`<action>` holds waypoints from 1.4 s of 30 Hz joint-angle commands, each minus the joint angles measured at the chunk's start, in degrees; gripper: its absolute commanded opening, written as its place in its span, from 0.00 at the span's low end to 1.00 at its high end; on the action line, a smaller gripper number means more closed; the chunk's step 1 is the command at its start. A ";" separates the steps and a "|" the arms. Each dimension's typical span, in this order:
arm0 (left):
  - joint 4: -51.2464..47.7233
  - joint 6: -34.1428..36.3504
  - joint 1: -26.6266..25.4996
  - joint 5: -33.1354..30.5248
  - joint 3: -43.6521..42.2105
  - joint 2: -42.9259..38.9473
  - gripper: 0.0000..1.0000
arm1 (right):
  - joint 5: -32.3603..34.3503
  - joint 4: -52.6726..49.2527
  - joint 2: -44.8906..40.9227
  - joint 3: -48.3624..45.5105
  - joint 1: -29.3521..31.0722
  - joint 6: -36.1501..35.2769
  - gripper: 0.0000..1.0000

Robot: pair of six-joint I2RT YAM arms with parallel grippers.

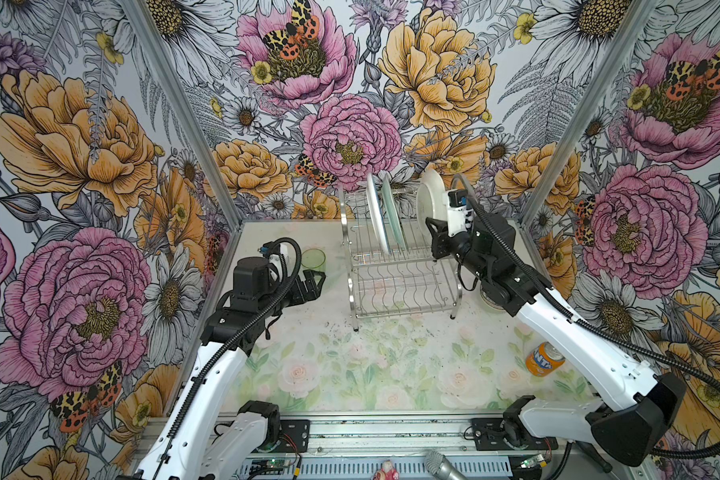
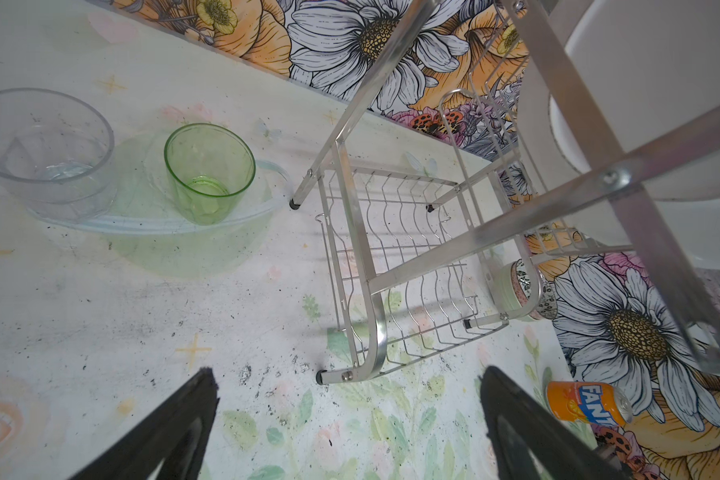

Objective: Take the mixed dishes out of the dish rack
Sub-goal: 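Lift the white plate up out of the rack with the right gripper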

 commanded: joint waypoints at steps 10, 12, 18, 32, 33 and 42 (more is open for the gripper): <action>1.54 0.66 0.82 1.63 -0.60 -1.40 0.99 | 0.92 7.11 -4.85 -3.03 0.04 -2.34 0.00; 1.59 0.75 0.84 1.59 -0.66 -1.58 0.99 | 1.50 8.60 -5.93 -3.60 0.05 -2.90 0.00; 1.54 0.67 0.91 1.66 -0.68 -1.49 0.99 | 0.49 13.82 -8.64 -5.43 0.04 -4.24 0.00; 1.59 0.76 0.99 1.33 -1.00 -1.15 0.99 | -5.73 18.66 -13.77 -7.14 0.04 -5.39 0.00; 1.56 0.67 1.00 1.40 -1.04 -1.06 0.99 | -6.10 18.65 -14.20 -7.31 0.04 -5.66 0.00; 1.51 0.05 0.95 1.03 -1.13 -1.05 0.99 | -12.72 17.13 -17.79 -6.98 0.13 -6.61 0.00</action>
